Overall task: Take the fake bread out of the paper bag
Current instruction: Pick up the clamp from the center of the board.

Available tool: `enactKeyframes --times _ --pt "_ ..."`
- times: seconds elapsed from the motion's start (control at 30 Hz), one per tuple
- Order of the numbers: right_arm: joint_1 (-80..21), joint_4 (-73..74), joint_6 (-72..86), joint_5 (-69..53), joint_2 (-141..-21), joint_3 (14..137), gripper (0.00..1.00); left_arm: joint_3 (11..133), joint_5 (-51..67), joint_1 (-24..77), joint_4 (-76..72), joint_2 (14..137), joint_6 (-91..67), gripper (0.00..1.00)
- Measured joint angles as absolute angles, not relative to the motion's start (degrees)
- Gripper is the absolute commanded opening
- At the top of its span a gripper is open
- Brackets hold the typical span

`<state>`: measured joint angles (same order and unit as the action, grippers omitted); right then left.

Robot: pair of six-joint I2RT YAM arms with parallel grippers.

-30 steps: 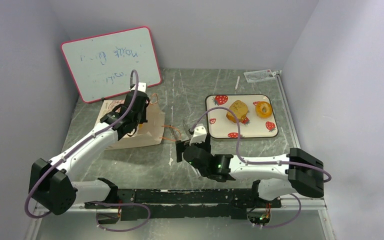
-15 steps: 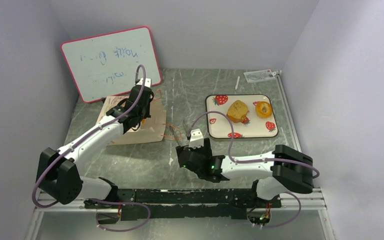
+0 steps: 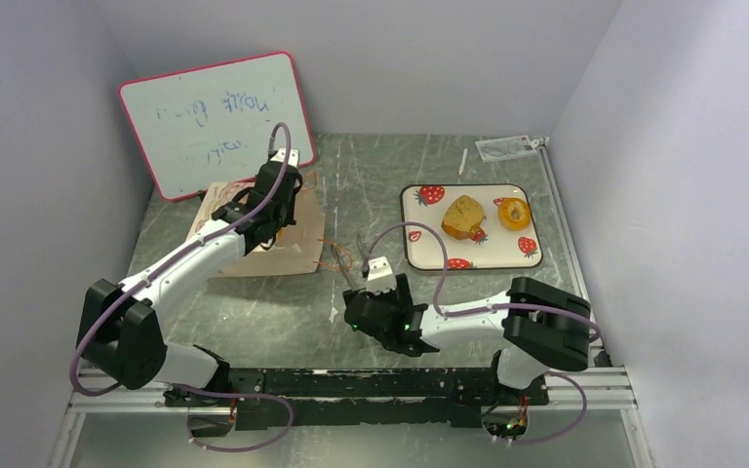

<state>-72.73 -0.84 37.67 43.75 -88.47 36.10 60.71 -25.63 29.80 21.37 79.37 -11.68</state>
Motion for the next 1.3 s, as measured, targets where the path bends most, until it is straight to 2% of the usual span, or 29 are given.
enactKeyframes --times 0.37,0.77,0.9,1.1,1.3 --pt "-69.89 -4.93 37.19 40.95 -90.3 35.2 0.97 62.22 -25.5 28.45 19.84 81.43 -10.11 0.07" --pt "-69.43 -10.48 36.23 40.49 -93.1 35.03 0.69 62.22 -24.43 27.62 19.38 82.15 -9.26 0.07" --pt "-69.43 -10.0 37.54 40.95 -93.25 35.11 0.65 62.11 -24.08 27.55 19.35 82.06 -9.26 0.07" --pt "-69.43 -9.41 38.96 41.47 -93.69 35.75 0.64 60.55 -23.29 27.53 19.03 80.82 -9.26 0.07" --pt "-69.43 -8.08 40.21 39.22 -91.44 34.83 0.56 58.74 -22.28 27.46 18.92 78.85 -8.8 0.07"
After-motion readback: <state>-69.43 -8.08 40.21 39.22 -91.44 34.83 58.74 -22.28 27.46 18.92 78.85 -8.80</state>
